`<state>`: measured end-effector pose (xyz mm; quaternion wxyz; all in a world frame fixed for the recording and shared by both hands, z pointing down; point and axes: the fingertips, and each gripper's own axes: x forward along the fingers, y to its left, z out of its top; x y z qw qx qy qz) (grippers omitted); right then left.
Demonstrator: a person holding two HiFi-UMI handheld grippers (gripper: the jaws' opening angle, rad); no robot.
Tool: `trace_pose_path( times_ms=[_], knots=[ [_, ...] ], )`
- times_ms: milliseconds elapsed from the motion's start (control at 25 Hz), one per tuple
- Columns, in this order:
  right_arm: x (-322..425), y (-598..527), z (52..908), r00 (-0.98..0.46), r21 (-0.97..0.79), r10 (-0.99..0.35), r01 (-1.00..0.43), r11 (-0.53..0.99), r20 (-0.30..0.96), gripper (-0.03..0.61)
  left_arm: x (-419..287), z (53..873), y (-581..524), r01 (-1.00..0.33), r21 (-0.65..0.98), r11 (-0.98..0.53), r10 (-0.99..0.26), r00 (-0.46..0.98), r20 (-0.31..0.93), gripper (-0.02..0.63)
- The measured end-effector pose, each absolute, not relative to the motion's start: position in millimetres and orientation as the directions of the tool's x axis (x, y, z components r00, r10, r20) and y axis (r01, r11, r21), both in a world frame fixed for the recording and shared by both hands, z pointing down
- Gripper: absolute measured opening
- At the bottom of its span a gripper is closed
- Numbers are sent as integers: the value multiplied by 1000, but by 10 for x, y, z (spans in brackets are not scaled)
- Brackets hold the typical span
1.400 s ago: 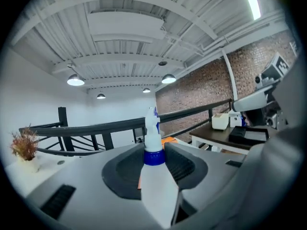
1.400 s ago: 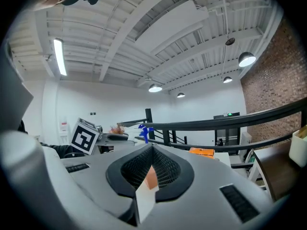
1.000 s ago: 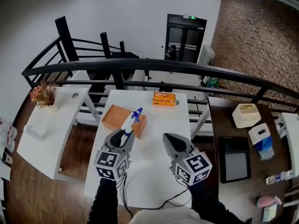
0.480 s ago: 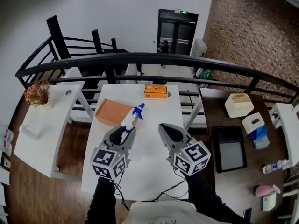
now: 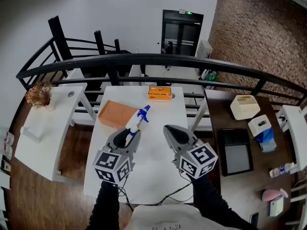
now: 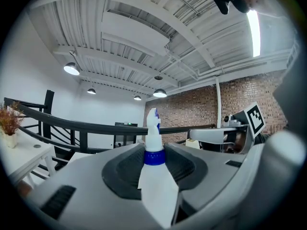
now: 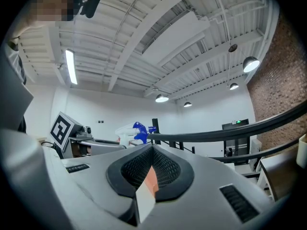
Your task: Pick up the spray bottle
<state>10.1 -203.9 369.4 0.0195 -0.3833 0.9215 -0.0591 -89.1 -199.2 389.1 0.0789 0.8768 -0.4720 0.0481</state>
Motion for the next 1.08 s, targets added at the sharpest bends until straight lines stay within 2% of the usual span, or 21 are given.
trace_pose_path(
  times_ms=[1080],
  knots=[
    [99,-2065,3739,-700,-118,-714,-710,694,17,-12,-893,3996,-2032,-831,90,-549,-810,555,187,150]
  ],
)
